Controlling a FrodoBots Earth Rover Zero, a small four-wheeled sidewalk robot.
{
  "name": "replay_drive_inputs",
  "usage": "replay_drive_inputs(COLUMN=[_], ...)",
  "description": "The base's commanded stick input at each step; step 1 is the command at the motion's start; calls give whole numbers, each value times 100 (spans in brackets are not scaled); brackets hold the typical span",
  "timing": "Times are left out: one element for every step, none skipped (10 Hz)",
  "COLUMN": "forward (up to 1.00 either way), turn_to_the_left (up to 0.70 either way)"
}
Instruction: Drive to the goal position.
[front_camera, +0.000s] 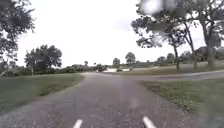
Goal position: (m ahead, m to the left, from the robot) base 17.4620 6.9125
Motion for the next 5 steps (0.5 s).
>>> replay_drive_inputs(forward=[70, 70, 70, 70, 70], turn_to_the_left=[22, 11, 3, 0, 0])
